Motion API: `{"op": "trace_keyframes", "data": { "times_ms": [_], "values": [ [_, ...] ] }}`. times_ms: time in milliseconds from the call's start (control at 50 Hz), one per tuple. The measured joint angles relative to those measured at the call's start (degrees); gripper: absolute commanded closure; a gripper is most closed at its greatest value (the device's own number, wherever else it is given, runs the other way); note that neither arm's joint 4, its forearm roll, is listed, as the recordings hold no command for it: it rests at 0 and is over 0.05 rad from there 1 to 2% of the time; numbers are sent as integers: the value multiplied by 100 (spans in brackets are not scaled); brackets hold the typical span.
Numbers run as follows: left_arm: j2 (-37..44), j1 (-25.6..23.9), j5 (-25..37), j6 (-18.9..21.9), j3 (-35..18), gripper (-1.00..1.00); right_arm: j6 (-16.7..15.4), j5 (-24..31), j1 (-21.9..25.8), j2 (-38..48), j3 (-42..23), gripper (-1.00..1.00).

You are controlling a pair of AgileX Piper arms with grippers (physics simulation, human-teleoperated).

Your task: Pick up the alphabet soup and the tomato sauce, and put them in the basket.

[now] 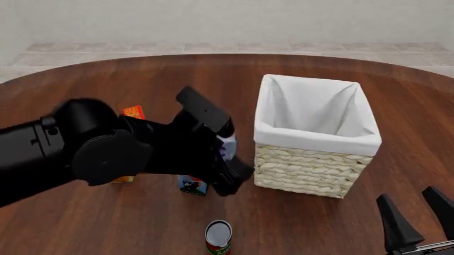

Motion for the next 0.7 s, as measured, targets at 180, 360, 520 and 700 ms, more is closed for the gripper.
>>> {"op": "trace_keyframes", "data": {
  "times_ms": [180, 360, 520, 700],
  "values": [
    [-51, -31, -6, -135, 267, -100, 5, 0, 0, 0, 0, -100],
    [-106, -105, -51, -303, 561, -100, 4, -1, -2, 0, 0, -100],
    [-146, -155, -122, -443, 799, -100, -1, 1, 1, 0, 0, -100],
    [-187, -257, -216, -624, 1081, -100, -8, 2, 3, 0, 1, -100]
  ]
}}
